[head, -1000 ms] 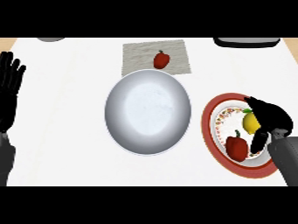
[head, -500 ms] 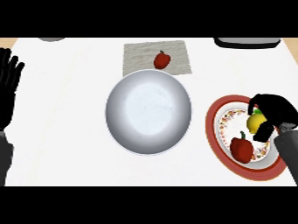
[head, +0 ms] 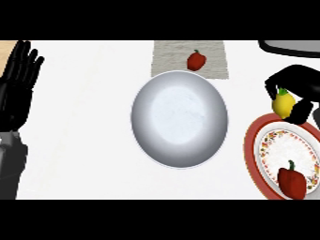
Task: Pick the lemon from the plate and place it in the bowl
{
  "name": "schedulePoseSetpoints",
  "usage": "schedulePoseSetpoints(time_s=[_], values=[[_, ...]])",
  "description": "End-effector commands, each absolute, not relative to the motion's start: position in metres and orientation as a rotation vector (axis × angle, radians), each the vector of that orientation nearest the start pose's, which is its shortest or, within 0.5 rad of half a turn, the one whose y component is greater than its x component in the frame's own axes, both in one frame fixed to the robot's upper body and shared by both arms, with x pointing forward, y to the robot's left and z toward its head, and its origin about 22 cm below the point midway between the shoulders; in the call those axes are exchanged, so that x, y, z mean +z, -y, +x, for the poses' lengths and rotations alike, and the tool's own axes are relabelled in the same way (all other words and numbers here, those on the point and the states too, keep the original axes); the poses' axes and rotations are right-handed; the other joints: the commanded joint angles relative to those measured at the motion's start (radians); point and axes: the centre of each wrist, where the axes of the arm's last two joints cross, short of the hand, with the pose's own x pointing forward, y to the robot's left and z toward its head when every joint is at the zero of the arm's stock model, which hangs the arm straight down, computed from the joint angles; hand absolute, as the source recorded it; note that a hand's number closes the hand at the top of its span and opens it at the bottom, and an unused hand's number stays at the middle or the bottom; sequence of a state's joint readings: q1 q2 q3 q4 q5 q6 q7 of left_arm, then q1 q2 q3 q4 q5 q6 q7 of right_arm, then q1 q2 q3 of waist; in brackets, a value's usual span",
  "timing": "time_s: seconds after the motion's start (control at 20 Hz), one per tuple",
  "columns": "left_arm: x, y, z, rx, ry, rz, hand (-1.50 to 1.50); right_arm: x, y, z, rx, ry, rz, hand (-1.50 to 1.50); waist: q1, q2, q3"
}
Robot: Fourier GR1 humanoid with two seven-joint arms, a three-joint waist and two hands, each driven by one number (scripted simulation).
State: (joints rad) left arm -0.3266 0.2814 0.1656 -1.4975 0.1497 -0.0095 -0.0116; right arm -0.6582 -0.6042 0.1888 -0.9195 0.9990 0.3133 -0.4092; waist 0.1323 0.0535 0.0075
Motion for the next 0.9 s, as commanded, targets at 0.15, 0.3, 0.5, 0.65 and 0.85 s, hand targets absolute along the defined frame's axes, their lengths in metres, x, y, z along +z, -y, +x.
schedulePoseSetpoints(time_s=[0.15,0.3,0.5,0.65,0.85], values=[[0.098,-0.288,0.32,-0.064,1.849,0.117,0.0,0.157,0.364,0.407,1.815,1.446,-0.664,1.5,0.015,0.011,0.001],[0.096,-0.287,0.316,-0.059,1.847,0.094,0.0,0.164,0.381,0.41,1.737,1.565,-0.701,1.5,0.013,0.004,0.001],[0.098,-0.289,0.32,-0.058,1.852,0.116,0.0,0.208,0.397,0.417,1.698,1.705,-0.652,1.5,0.009,0.002,-0.001],[0.096,-0.288,0.318,-0.041,1.839,0.114,0.0,0.221,0.395,0.423,1.643,1.857,-0.464,1.5,0.002,-0.01,-0.002],[0.097,-0.283,0.323,-0.047,1.839,0.134,0.0,0.245,0.385,0.432,1.6,2.034,-0.402,1.5,-0.02,-0.012,-0.003]])
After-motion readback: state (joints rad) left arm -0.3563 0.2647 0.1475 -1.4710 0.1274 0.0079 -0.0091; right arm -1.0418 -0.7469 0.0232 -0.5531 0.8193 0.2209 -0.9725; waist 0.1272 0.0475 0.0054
